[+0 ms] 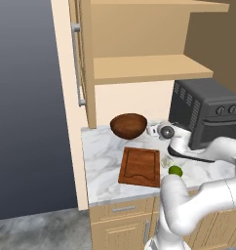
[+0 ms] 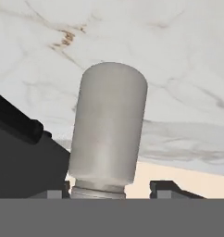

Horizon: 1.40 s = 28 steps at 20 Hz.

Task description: Open the cabinet. Place the bowl and condiment on the counter. Then place the lime and garlic on the cutting board.

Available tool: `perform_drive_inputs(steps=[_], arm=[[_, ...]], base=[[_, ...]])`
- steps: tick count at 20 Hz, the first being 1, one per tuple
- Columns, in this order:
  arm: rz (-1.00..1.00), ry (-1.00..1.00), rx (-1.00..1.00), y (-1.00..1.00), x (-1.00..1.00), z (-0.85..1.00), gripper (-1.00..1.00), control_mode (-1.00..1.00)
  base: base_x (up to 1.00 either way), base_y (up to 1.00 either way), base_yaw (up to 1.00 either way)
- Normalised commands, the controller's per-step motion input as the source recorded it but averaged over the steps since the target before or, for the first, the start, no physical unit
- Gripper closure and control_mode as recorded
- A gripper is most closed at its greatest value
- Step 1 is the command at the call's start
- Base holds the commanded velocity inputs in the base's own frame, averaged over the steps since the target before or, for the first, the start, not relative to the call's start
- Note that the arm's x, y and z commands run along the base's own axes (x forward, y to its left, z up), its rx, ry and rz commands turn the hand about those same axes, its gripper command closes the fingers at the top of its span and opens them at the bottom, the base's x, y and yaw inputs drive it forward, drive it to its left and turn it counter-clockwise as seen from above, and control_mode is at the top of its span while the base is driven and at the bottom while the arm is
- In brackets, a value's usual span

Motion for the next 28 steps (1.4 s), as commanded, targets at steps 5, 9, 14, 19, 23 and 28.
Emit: perform_drive_inputs(steps=[5, 9, 14, 19, 23, 28], arm=[[0.0, -0.02, 0.12, -0.05, -0.5, 0.4, -1.0, -1.0], [-0.01, 0.0, 0.09, 0.0, -0.66, 0.91, -1.0, -1.0], [-0.01, 0.01, 0.16, 0.0, -0.82, 1.0, -1.0, -1.0], [0.0, 0.1, 0.26, 0.02, -1.0, 0.86, -1.0, -1.0], [0.0, 0.21, 0.25, 0.16, -0.9, 0.88, -1.0, -1.0], [0.0, 0.21, 0.17, 0.1, -0.7, 0.99, -1.0, -1.0]], base=[[0.0, 0.0, 0.0], [0.0, 0.0, 0.0], [0.0, 0.0, 0.0], [0.0, 0.0, 0.0], [0.0, 0.0, 0.0], [0.0, 0.0, 0.0]])
